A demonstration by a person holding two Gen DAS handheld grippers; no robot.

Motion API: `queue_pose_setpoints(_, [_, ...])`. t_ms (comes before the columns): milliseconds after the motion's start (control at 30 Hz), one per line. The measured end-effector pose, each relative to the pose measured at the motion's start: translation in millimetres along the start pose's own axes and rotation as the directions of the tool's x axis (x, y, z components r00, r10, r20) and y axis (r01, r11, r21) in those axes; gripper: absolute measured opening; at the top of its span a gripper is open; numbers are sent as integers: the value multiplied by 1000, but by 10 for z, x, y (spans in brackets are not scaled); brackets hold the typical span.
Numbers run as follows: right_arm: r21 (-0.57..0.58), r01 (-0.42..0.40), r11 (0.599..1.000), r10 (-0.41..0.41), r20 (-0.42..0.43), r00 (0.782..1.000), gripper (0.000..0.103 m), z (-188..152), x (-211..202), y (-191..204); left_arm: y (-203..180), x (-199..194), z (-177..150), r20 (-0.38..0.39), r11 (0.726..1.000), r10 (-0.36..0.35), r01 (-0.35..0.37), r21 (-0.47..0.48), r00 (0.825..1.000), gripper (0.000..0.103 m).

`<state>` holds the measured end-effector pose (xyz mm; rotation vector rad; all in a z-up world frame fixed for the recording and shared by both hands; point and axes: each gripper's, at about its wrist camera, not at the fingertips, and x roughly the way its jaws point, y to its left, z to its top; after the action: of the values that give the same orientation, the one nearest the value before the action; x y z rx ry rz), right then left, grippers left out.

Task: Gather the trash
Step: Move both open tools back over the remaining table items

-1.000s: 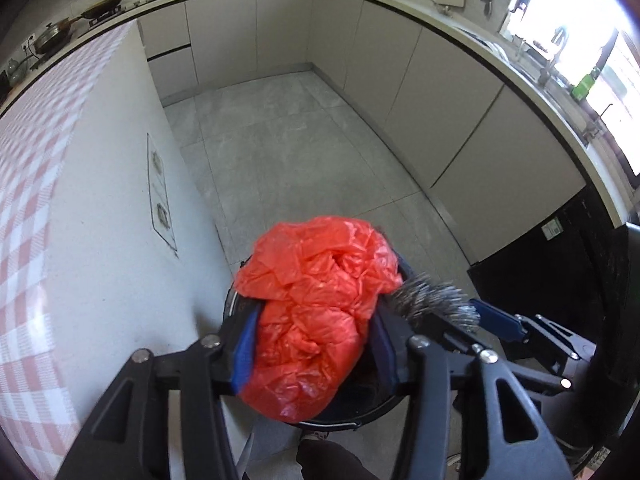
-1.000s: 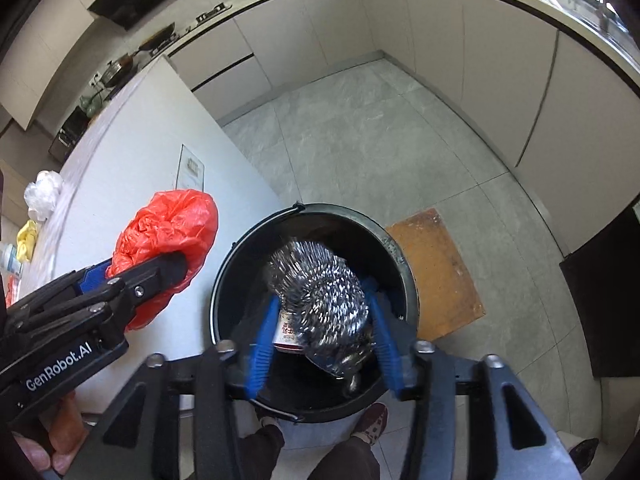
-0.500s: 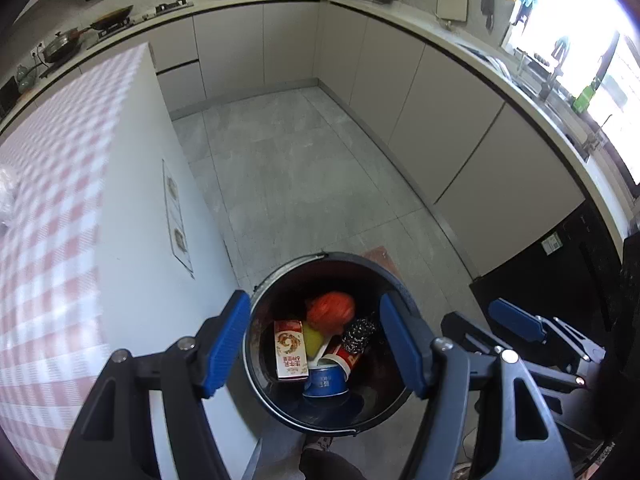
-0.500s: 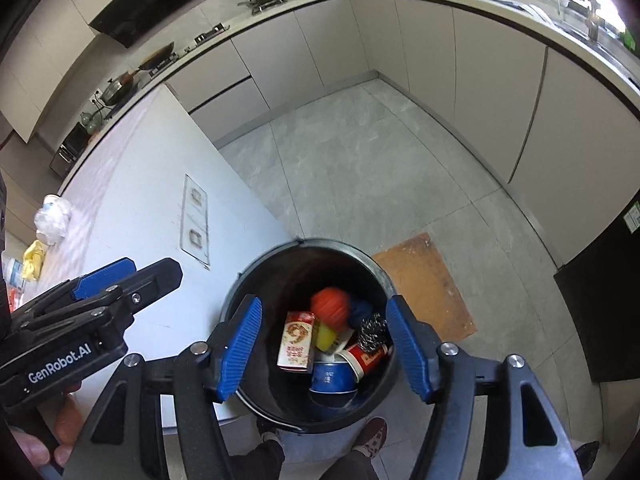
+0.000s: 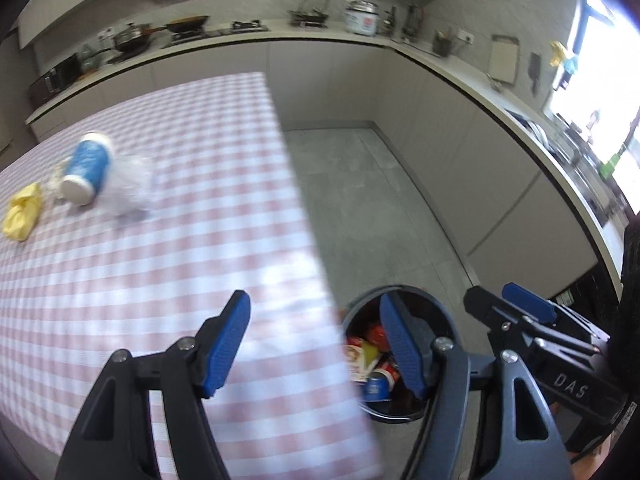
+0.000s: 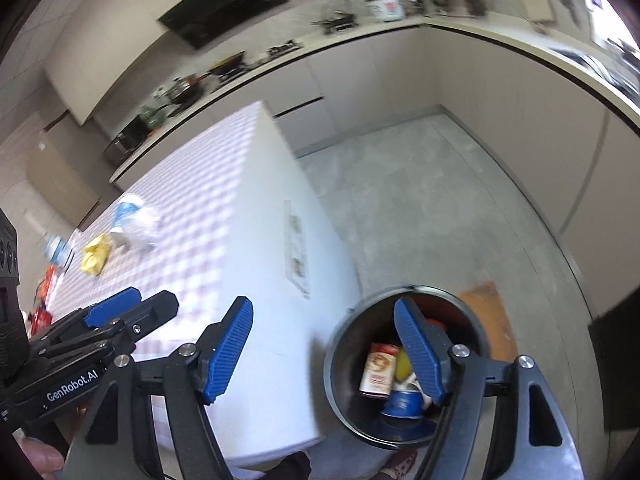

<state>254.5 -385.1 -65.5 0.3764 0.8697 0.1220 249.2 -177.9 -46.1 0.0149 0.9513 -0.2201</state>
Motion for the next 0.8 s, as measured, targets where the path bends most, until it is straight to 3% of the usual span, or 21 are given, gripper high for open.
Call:
queue_pose_setpoints(367, [-96,-78,992,76,-15,997,77,179,493,1501,1541,-218,168,33,988,112,-107,-113,993,69])
queue_pose_setpoints(800, [-182,-119,976,115,-34,993,77,374,1102,2931,2750,-232,377,49,977,164,-155,-146,985,69])
